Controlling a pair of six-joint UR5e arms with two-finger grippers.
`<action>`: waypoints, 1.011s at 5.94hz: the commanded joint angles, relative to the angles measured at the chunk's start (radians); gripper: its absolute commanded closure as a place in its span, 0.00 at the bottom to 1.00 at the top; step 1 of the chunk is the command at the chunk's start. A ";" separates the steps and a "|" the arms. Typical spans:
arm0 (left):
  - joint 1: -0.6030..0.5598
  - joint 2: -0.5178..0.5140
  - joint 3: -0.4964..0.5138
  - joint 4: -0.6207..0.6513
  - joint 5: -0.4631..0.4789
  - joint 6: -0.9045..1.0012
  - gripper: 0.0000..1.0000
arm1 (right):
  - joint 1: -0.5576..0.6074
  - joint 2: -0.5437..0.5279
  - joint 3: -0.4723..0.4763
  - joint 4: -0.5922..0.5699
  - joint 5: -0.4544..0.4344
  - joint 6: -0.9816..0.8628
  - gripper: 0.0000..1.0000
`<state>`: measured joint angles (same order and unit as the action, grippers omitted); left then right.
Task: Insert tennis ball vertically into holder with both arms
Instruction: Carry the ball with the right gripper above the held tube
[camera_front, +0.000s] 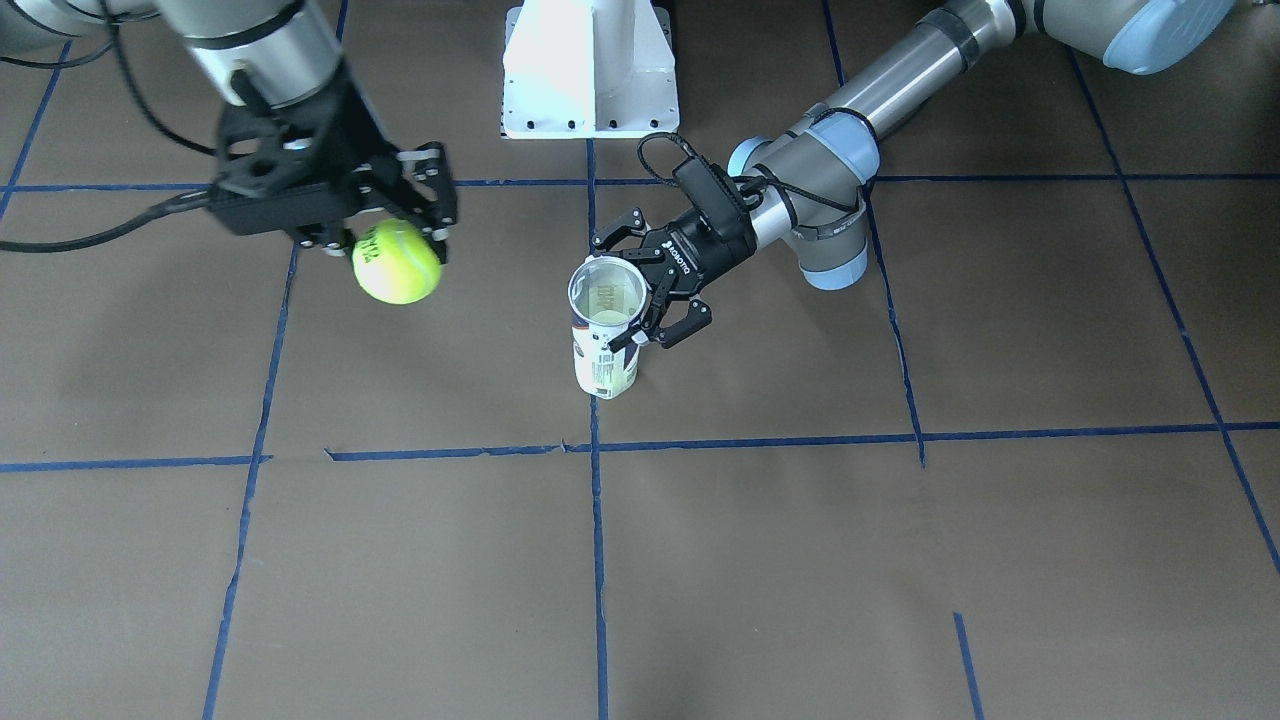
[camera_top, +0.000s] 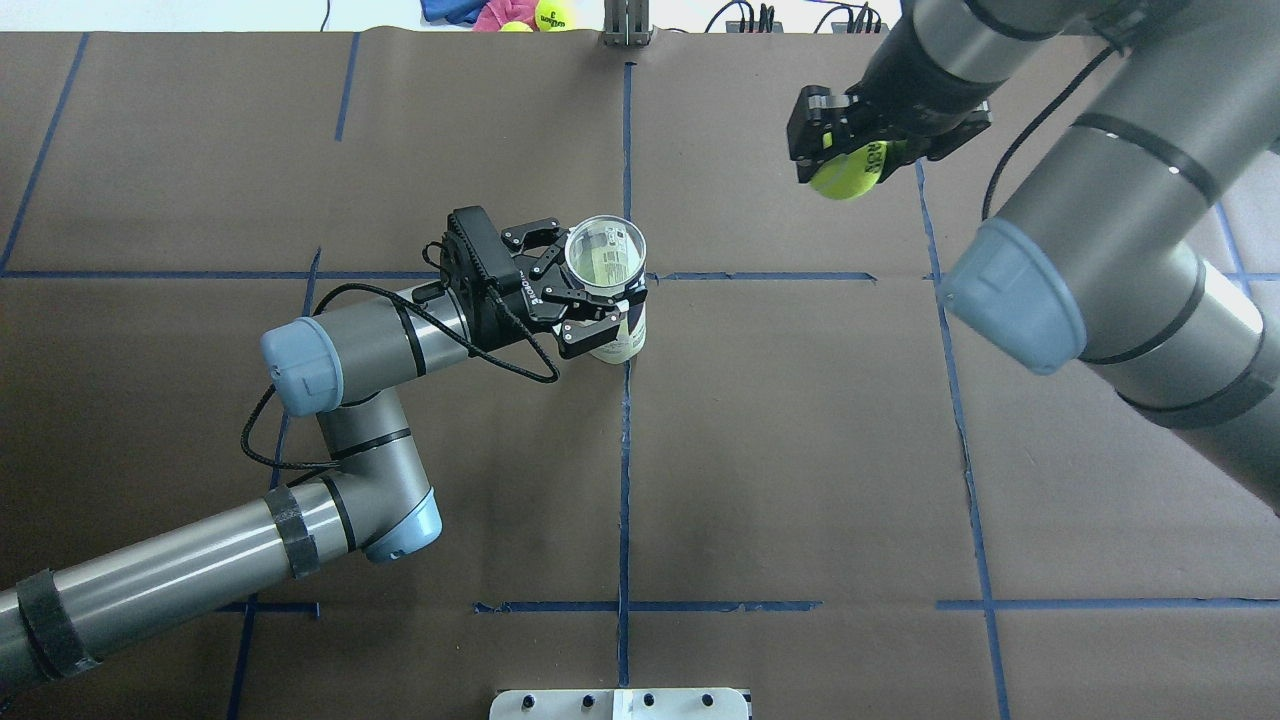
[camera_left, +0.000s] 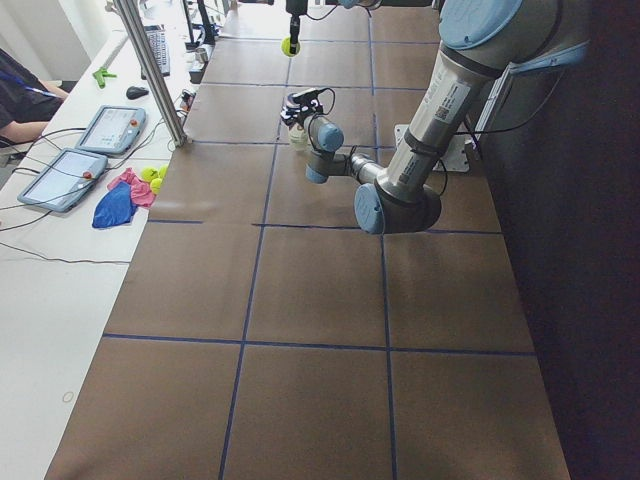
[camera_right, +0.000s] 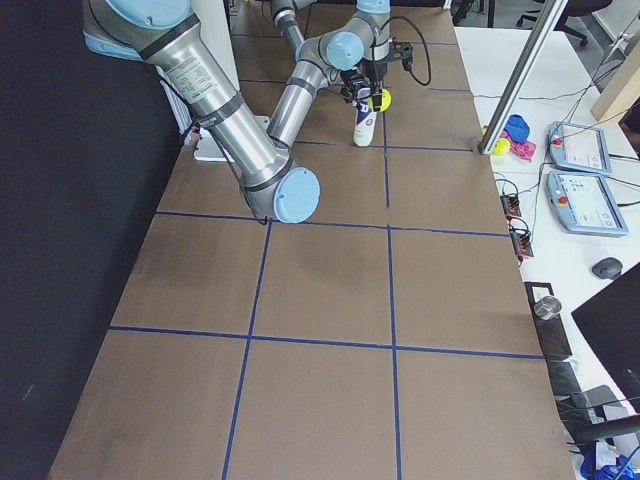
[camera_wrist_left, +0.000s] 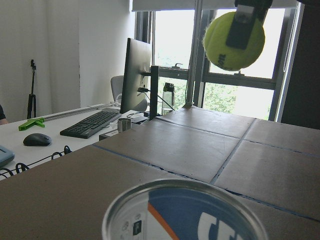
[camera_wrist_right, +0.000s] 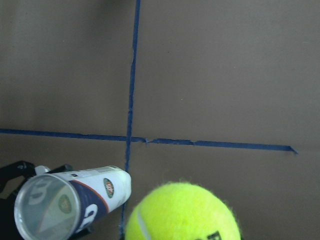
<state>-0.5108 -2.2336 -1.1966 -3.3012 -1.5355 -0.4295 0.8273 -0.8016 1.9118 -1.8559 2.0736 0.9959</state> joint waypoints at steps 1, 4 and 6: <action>0.003 0.000 0.000 0.000 0.000 0.000 0.19 | -0.057 0.144 -0.121 -0.019 -0.029 0.096 1.00; 0.003 -0.001 0.000 0.000 0.000 -0.002 0.19 | -0.124 0.263 -0.253 -0.026 -0.088 0.150 1.00; 0.003 0.000 0.000 0.000 0.000 0.000 0.19 | -0.163 0.262 -0.255 -0.026 -0.118 0.159 1.00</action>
<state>-0.5078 -2.2346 -1.1965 -3.3011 -1.5355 -0.4298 0.6814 -0.5402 1.6587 -1.8821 1.9669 1.1516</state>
